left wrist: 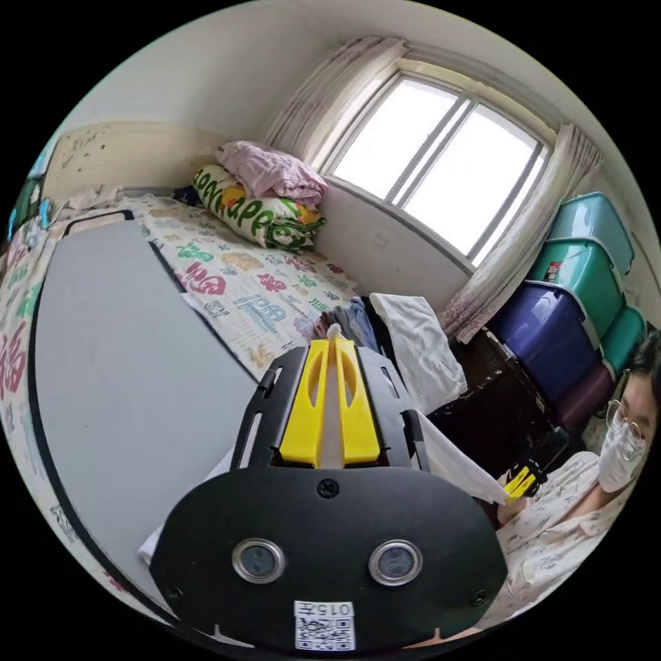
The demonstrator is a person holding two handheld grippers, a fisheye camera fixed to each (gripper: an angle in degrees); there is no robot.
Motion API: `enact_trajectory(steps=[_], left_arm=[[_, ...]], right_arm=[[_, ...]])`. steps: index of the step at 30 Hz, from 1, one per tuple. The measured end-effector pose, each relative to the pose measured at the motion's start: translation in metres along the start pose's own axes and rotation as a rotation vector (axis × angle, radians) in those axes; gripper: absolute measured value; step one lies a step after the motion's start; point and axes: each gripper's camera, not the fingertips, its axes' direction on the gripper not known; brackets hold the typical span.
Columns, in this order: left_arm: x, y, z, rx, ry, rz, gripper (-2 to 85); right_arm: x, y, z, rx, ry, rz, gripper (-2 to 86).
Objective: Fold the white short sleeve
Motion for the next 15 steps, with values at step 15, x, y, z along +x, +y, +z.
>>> enact_trajectory(steps=[15], left_arm=[[-0.244,0.460,-0.150,0.191,-0.117,-0.494,10.7]], right_arm=[[0.005,0.152,0.238,-0.568,-0.265,-0.129,-0.3]])
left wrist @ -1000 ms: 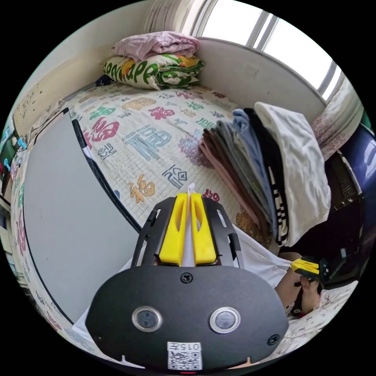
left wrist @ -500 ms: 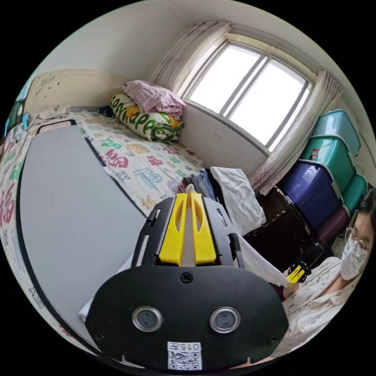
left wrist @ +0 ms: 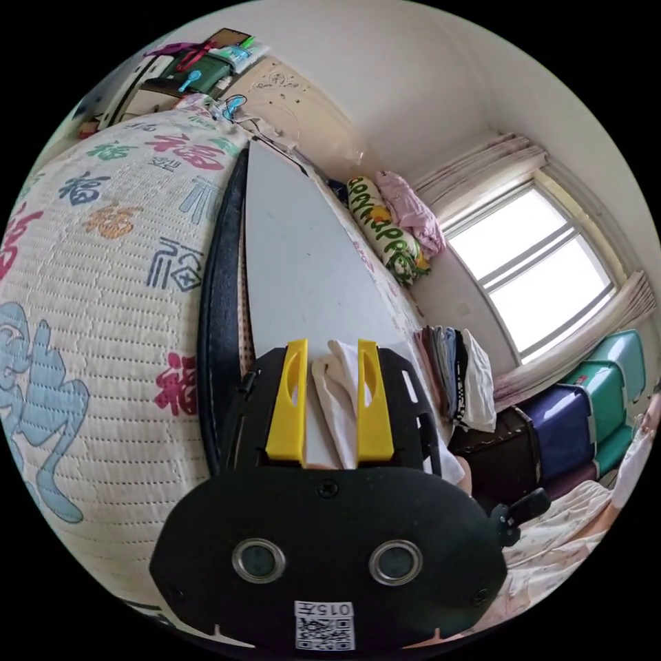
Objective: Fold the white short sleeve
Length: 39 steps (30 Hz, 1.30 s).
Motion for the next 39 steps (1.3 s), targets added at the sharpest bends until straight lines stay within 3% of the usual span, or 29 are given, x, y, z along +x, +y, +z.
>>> enact_trajectory(steps=[3,6,11,23,26,31,39], left_arm=[[-0.002,0.008,0.015,-0.033,0.066,0.005,10.8],[0.018,0.017,0.048,-0.184,-0.067,0.078,9.0],[0.057,0.044,0.052,-0.166,-0.160,0.225,2.7],[0.084,0.109,0.054,-0.167,-0.341,0.251,6.3],[0.096,0.118,0.048,-0.122,-0.324,0.270,6.1],[0.102,0.129,0.073,-0.216,-0.284,0.272,4.5],[0.136,0.137,0.058,-0.137,-0.265,0.314,-0.1]], right_arm=[[0.021,0.016,0.012,-0.035,-0.010,0.017,-0.3],[0.039,0.028,0.018,-0.046,-0.015,0.031,-0.3],[0.060,0.049,0.024,-0.032,0.010,0.046,-0.3],[0.103,0.080,0.057,-0.059,0.060,0.073,-0.3],[0.115,0.083,0.063,-0.066,0.068,0.089,-0.3],[0.128,0.076,0.070,-0.081,0.081,0.089,-0.3],[0.135,0.059,0.069,-0.073,0.087,0.080,-0.3]])
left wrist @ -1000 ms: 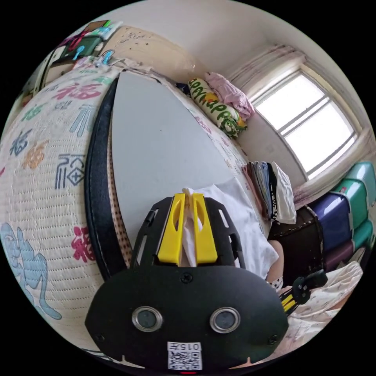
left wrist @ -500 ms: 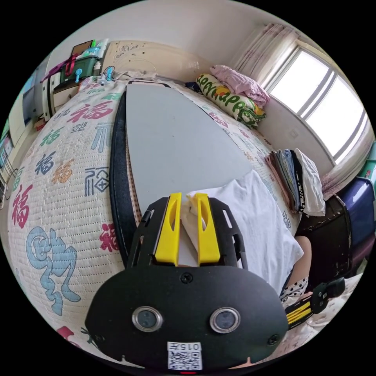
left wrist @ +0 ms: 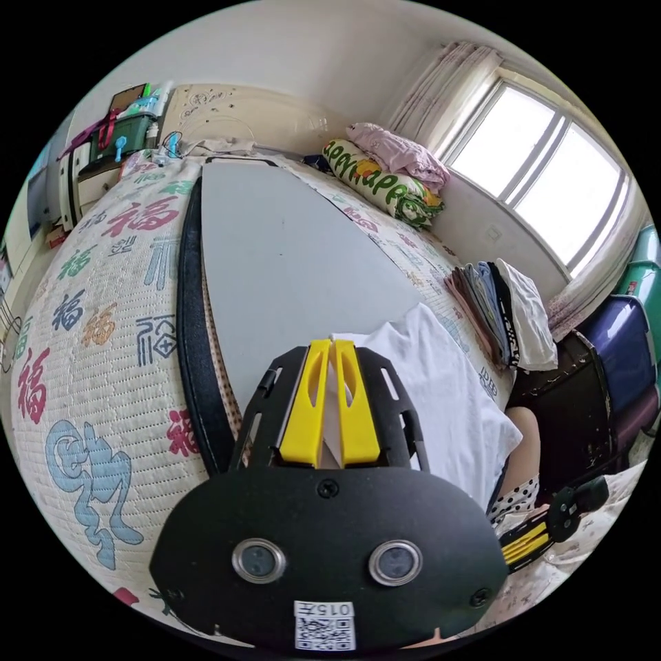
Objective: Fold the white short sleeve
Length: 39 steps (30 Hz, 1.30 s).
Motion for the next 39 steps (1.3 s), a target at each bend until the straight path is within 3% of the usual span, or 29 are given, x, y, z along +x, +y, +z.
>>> enact_trajectory(steps=[6,12,16,21,27,32,35,39], left_arm=[[0.027,-0.011,-0.015,0.045,-0.086,0.031,-0.4],[0.031,-0.025,0.005,-0.032,-0.168,0.024,-0.4],[0.032,-0.035,0.032,-0.108,-0.223,0.048,-0.2],[0.029,-0.052,0.040,-0.120,-0.214,0.042,0.6],[0.020,-0.071,0.018,-0.084,-0.171,0.018,5.4],[0.033,-0.058,-0.025,-0.086,-0.010,0.072,7.1],[0.064,-0.051,-0.051,-0.056,0.144,0.142,6.5],[0.119,-0.046,-0.043,-0.110,0.189,0.243,6.1]], right_arm=[[-0.010,-0.029,-0.005,0.026,-0.011,-0.050,-0.3],[-0.007,-0.068,0.028,-0.022,-0.009,-0.032,-0.4],[-0.012,-0.096,0.053,-0.131,-0.186,-0.045,-0.3],[-0.033,-0.116,0.020,-0.021,-0.178,-0.119,1.0],[0.010,-0.136,-0.067,0.160,0.112,0.041,4.8],[0.077,-0.132,-0.118,0.242,0.305,0.354,5.8],[0.088,-0.139,-0.125,0.263,0.313,0.416,5.5],[0.088,-0.167,-0.113,0.203,0.255,0.377,4.0]])
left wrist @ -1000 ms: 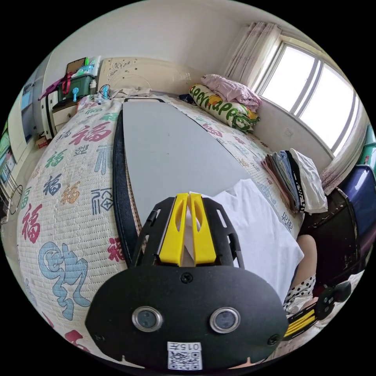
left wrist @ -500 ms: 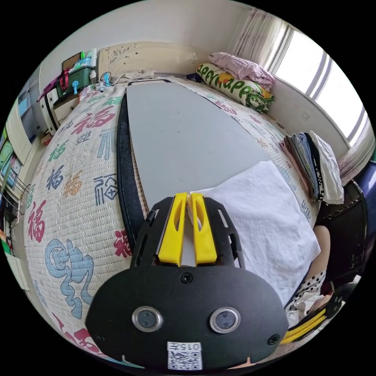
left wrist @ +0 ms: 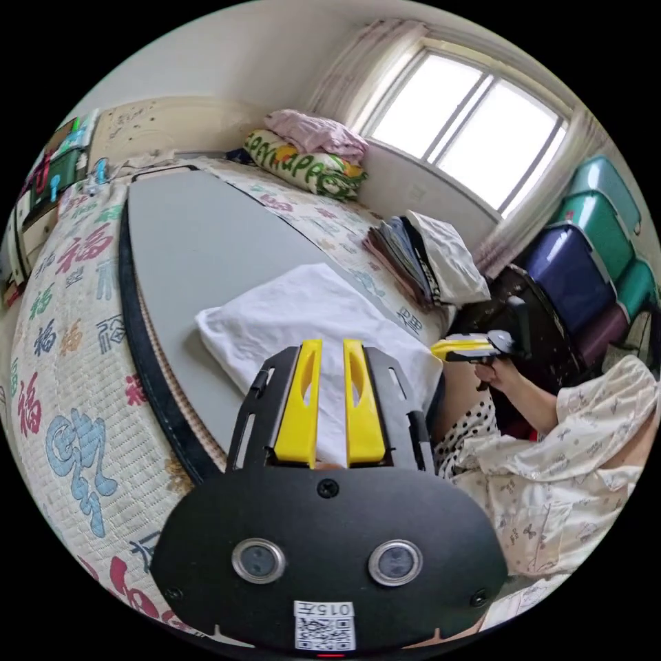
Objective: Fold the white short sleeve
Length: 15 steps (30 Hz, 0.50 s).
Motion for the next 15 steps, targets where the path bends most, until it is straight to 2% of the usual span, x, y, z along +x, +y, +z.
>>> enact_trajectory(steps=[4,7,10,15], left_arm=[[0.026,0.026,0.049,-0.136,0.028,0.004,8.0],[0.018,0.042,0.075,-0.244,-0.048,-0.026,7.3],[0.008,0.036,0.074,-0.262,-0.126,-0.021,4.1],[-0.008,0.026,0.066,-0.273,-0.103,-0.011,4.5]], right_arm=[[-0.017,-0.018,0.024,-0.102,0.067,-0.013,0.6],[-0.029,-0.025,0.020,-0.072,0.073,0.000,-0.2],[-0.039,-0.040,0.013,-0.068,0.064,-0.002,-0.5],[-0.045,-0.065,-0.003,-0.095,0.015,0.023,-0.5]])
